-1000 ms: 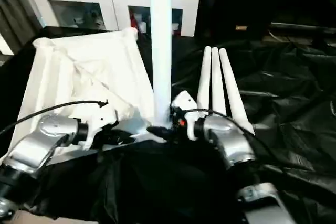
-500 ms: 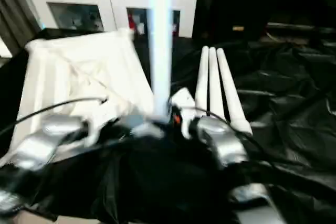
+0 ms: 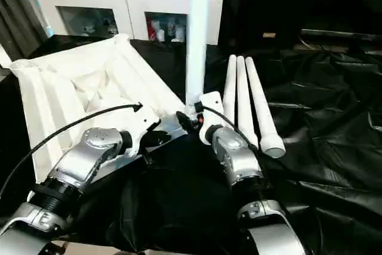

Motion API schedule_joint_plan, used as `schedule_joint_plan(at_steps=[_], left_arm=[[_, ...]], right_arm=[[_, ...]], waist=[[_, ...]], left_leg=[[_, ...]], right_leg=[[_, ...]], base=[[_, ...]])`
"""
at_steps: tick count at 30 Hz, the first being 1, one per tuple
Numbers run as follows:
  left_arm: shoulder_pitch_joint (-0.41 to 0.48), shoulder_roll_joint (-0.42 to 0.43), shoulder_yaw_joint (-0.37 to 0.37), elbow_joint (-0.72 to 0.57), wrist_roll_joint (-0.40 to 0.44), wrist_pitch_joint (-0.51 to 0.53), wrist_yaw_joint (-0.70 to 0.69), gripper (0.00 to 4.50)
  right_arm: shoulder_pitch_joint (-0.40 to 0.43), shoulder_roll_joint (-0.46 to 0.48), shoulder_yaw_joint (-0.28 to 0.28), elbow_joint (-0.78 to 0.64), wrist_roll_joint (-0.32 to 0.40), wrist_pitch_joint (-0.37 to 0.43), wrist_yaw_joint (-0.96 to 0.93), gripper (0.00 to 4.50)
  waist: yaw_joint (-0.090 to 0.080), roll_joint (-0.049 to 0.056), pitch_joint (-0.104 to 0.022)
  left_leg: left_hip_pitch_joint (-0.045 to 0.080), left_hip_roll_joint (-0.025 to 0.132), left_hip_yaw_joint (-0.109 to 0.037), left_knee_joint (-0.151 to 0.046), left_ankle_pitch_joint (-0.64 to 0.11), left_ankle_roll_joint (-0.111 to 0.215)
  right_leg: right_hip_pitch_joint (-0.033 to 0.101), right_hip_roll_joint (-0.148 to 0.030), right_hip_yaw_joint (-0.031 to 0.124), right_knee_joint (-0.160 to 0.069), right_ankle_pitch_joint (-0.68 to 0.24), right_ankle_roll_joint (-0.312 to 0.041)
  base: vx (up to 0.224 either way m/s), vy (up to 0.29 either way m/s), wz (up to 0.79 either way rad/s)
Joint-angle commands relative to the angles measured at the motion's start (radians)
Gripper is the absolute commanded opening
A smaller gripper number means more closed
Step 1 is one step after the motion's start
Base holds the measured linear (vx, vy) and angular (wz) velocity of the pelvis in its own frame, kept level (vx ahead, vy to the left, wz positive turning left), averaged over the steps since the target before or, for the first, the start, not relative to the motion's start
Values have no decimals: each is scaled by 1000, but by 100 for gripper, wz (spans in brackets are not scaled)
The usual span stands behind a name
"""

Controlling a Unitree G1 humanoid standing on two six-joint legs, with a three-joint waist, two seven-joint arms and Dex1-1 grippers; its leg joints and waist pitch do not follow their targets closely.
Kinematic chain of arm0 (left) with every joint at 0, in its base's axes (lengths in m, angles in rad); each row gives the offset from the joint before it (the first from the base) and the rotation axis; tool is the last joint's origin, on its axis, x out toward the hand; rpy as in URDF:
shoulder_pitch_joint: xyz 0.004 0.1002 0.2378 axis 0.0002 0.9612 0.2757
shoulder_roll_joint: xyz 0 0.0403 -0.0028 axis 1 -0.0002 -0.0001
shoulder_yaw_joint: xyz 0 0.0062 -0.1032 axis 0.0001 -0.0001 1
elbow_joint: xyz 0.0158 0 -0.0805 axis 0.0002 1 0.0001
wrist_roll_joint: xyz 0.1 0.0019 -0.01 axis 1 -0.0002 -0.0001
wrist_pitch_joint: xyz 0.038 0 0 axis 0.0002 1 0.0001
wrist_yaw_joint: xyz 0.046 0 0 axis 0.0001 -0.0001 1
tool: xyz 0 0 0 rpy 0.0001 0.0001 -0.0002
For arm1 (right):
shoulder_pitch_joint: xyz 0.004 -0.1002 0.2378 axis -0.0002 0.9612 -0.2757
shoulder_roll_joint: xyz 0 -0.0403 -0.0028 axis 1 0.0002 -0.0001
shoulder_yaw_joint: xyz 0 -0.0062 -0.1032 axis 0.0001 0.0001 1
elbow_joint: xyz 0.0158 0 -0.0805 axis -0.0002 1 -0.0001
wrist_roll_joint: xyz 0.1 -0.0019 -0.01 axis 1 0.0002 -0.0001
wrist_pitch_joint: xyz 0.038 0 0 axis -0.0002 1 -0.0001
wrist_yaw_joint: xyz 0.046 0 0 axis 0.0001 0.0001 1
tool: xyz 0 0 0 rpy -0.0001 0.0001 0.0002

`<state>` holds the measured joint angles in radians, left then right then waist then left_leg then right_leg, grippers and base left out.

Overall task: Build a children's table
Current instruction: Rotate leg to tighten

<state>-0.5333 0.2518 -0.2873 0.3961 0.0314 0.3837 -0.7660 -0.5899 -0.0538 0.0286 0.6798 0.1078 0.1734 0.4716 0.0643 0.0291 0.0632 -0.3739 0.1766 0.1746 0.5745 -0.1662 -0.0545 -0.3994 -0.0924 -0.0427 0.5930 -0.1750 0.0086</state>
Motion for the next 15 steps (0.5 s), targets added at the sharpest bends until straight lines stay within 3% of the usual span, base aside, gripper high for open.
schedule_joint_plan(at_steps=[1, 6, 7, 11, 15], left_arm=[[15, 11, -32, -36, -14, -39, -58, 0], [52, 84, -27, -94, -48, -49, -170, 0], [55, 96, -28, -100, -52, -50, -187, 0], [75, 152, -34, -130, -71, -66, -273, 0], [88, 189, -30, -155, -93, -66, -325, 0]], right_arm=[[21, -1, 93, -23, 15, 23, 149, 388], [51, -110, 134, -110, 28, 34, 344, 388], [53, -124, 137, -118, 30, 37, 367, 388], [60, -185, 145, -160, 43, 56, 487, 388], [59, -219, 150, -175, 56, 66, 545, 388]], waist=[[0, 5, -59], [5, 0, -66], [5, -3, -72], [11, 0, -78], [22, 0, -76]], left_leg=[[12, 39, -18, -82, -396, -16], [7, 41, -12, -74, -298, 22], [4, 42, -11, -69, -249, 35], [1, 41, -6, -55, -126, 88], [5, 45, -3, -55, -152, 95]], right_leg=[[28, -47, 31, -83, -357, -175], [39, -45, 30, -68, -222, -217], [43, -45, 29, -58, -156, -237], [46, -40, 24, -38, 13, -293], [44, -42, 23, -40, -30, -302]], base=[[0, 0, 0], [0, 0, 0], [0, 0, 0], [0, 0, 0], [0, 0, 0]])
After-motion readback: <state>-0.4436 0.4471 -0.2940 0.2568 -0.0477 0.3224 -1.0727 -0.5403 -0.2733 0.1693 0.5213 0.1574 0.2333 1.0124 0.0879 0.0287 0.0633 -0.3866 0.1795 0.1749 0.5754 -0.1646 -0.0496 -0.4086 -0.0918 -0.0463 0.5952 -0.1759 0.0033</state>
